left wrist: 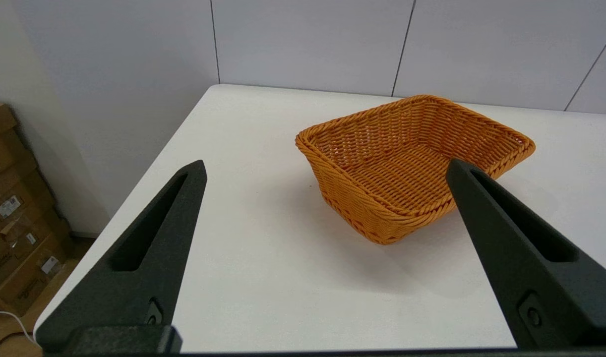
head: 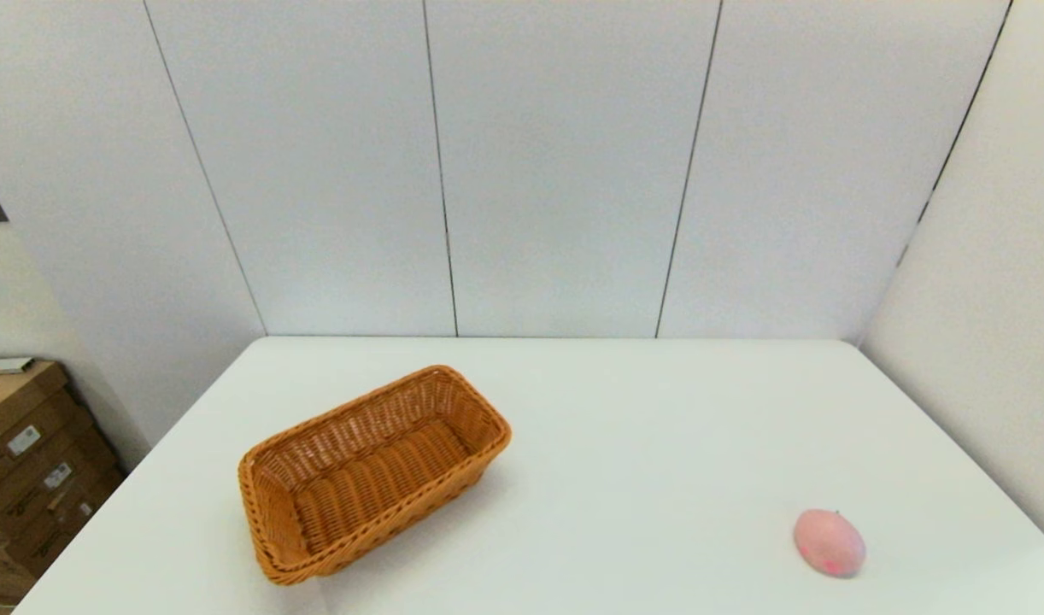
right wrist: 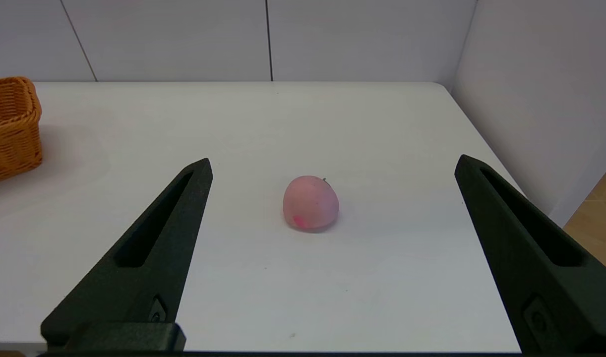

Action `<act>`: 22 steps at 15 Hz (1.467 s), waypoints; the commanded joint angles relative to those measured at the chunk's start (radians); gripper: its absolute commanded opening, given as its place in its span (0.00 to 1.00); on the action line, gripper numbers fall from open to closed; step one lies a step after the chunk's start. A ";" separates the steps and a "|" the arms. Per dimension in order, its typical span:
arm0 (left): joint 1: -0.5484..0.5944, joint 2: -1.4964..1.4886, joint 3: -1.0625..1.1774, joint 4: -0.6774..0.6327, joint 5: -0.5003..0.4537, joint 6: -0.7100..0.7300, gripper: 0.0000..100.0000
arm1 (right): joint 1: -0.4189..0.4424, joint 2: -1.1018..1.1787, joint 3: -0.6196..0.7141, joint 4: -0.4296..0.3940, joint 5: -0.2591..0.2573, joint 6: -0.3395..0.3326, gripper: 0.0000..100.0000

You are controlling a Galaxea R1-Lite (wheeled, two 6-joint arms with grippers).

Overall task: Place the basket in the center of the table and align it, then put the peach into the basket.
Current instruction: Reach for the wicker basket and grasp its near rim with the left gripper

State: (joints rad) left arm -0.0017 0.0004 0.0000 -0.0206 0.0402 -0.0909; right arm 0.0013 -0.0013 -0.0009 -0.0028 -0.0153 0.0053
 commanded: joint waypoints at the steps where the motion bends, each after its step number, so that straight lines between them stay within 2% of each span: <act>1: 0.000 0.000 0.000 -0.001 0.000 -0.001 1.00 | 0.000 0.001 0.001 0.000 0.000 0.001 1.00; 6: 0.000 -0.002 -0.015 -0.009 0.004 -0.006 1.00 | 0.000 0.001 -0.001 0.000 0.000 0.001 1.00; 8: -0.001 0.030 -0.169 0.042 0.000 -0.067 1.00 | 0.000 0.001 -0.001 0.000 0.000 0.002 1.00; 10: 0.000 0.225 -0.351 0.134 0.003 -0.185 1.00 | 0.000 0.001 -0.001 -0.002 -0.002 -0.001 1.00; 13: 0.005 0.627 -0.466 0.168 0.010 -0.352 1.00 | 0.000 0.001 0.001 -0.002 -0.002 -0.001 1.00; 16: -0.004 0.949 -0.531 0.235 0.001 -0.398 1.00 | 0.000 0.001 -0.001 -0.002 -0.002 0.002 1.00; 17: -0.012 1.030 -0.548 0.272 -0.011 -0.420 1.00 | 0.000 0.001 -0.001 -0.002 -0.002 0.001 1.00; 20: -0.014 1.290 -0.658 0.404 -0.148 -0.538 1.00 | 0.000 0.001 -0.001 -0.002 -0.002 0.001 1.00; 22: -0.043 1.452 -0.709 0.424 -0.155 -0.564 1.00 | 0.000 0.001 -0.001 -0.002 -0.002 0.002 1.00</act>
State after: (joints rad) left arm -0.0138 1.0891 -0.5860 0.3087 -0.0496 -0.5657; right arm 0.0013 -0.0013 -0.0017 -0.0043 -0.0164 0.0066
